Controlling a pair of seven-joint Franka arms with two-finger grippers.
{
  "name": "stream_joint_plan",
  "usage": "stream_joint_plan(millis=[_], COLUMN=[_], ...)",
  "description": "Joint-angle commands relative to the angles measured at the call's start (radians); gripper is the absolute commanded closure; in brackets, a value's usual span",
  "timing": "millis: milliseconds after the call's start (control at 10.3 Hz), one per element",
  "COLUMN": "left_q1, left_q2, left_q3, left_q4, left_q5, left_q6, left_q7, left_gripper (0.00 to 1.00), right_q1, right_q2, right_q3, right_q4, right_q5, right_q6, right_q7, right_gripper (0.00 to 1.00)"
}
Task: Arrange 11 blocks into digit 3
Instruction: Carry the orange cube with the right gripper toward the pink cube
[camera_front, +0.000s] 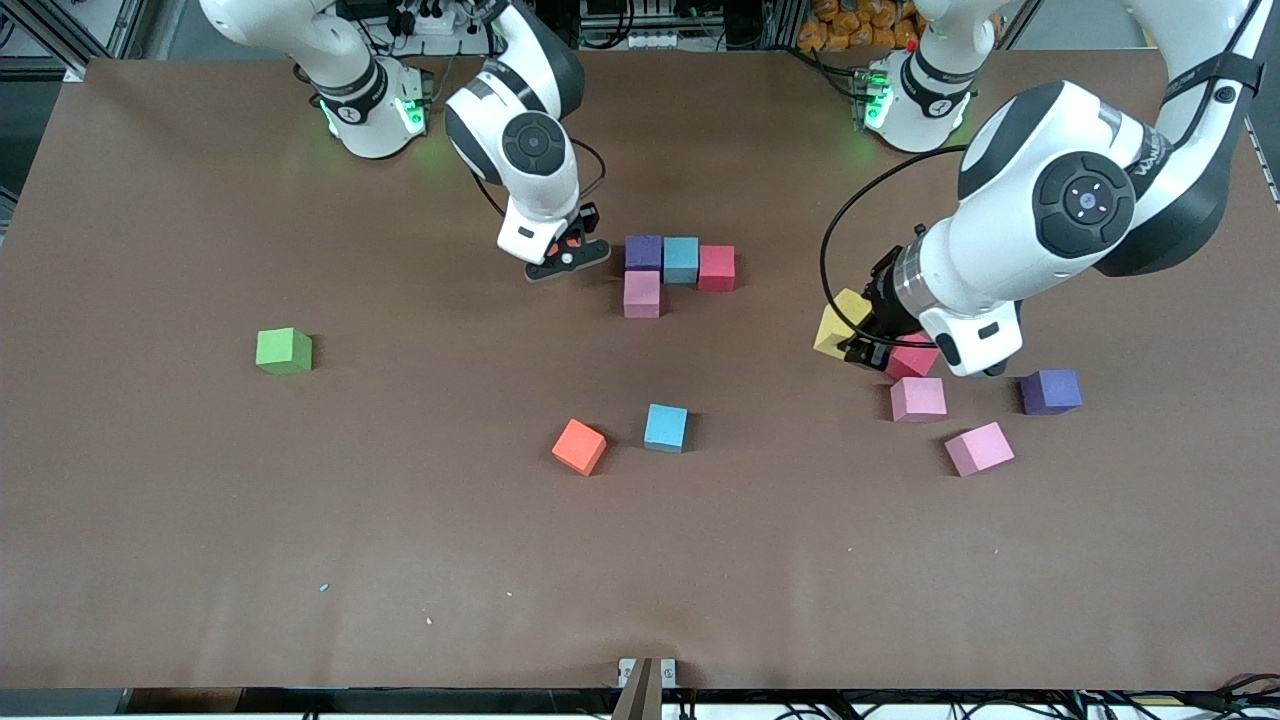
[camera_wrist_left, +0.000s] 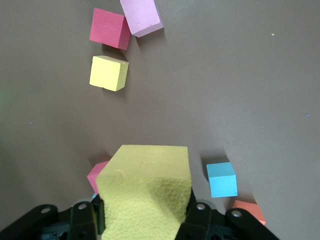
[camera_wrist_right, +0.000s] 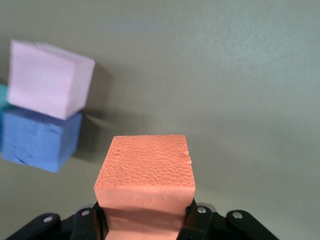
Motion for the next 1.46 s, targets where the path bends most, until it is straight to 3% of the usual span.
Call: stream_joint_plan(millis=[0,682,1365], left_q1=[0.012,0.004,0.005], left_q2=[-0.033,-0.027,-0.027], left_q3=[-0.008,-0.008,-0.008], left_q4=[-0.025,-0.017,-0.017], left_q5=[-0.027,-0.022,-0.019], left_q6=[-0.002,-0.002,-0.007], left_q7=[0.014,0.014,0.014], left_gripper=[1.00,1.00,1.00], right_q1=[-0.040,-0.063,-0.038], right_q2=[0.123,0.407,0.532], right_q3=[0.008,0.006,0.005], right_q4=[0.186,0.637,0.797], right_q5=[0.004,0.016,0.006], right_q6=[-0.067,-0.227,-0.238], right_q7=[0.064,0.171,0.268], right_gripper=[1.00,1.00,1.00])
